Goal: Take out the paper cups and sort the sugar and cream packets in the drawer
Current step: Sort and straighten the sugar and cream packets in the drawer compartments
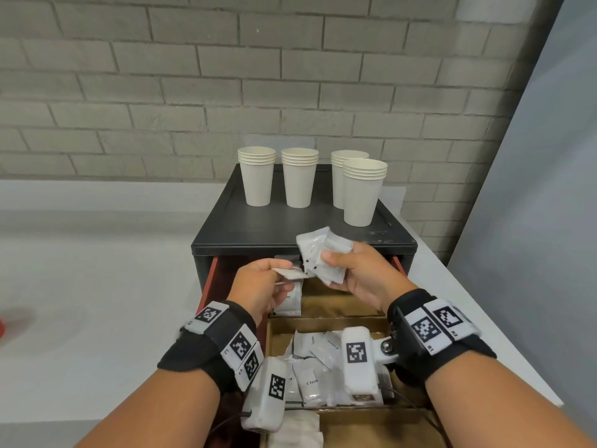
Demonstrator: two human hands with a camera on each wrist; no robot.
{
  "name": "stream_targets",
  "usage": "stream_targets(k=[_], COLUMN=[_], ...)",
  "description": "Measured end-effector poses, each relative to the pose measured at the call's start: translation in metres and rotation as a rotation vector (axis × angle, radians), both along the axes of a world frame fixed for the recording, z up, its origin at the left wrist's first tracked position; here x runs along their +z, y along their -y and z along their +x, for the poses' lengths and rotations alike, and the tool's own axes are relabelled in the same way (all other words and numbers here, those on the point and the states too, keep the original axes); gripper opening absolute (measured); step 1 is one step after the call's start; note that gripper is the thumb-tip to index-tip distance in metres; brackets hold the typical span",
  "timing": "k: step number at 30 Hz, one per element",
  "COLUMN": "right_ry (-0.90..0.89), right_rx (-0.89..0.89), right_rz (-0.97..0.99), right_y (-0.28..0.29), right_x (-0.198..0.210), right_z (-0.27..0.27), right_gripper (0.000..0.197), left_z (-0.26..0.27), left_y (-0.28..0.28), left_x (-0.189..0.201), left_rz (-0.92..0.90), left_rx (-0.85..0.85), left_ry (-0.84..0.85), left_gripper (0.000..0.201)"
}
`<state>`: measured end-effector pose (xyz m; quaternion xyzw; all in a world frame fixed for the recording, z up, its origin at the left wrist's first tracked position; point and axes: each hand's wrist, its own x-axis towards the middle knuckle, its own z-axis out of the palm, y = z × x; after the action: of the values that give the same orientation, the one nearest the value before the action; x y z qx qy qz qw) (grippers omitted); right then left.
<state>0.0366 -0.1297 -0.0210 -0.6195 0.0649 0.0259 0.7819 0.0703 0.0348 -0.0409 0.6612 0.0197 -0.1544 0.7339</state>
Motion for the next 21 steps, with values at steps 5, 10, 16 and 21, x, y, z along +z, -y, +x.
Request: stream_targets(k=[5,10,16,21], right_ry=[-0.15,-0.15,-0.091,-0.051], right_rx=[0.134,0.046,0.008,0.029], right_rz=[-0.149,-0.225,-0.656,-0.823], right_y=[-0.012,-0.013,-0.026,-0.042], right_x=[-0.005,-0.007,-0.021,-0.025], right_z=[-0.001,0.0,0.002,0.003], right_gripper=[0.02,0.03,0.048,0.067], left_z=[-0.003,-0.002,-0.001,0.002], left_y=[0.001,0.0,0.005,0.008], left_x=[0.004,0.007,-0.003,-0.01], left_rz=[-0.092,-0.254,-0.069,0.003], left_rx=[-0.08,-0.134,-0.285,-0.241], left_ry=[-0.006,-0.143,-0.146,-0.167], left_gripper=[0.027,0.025,0.044,0.051])
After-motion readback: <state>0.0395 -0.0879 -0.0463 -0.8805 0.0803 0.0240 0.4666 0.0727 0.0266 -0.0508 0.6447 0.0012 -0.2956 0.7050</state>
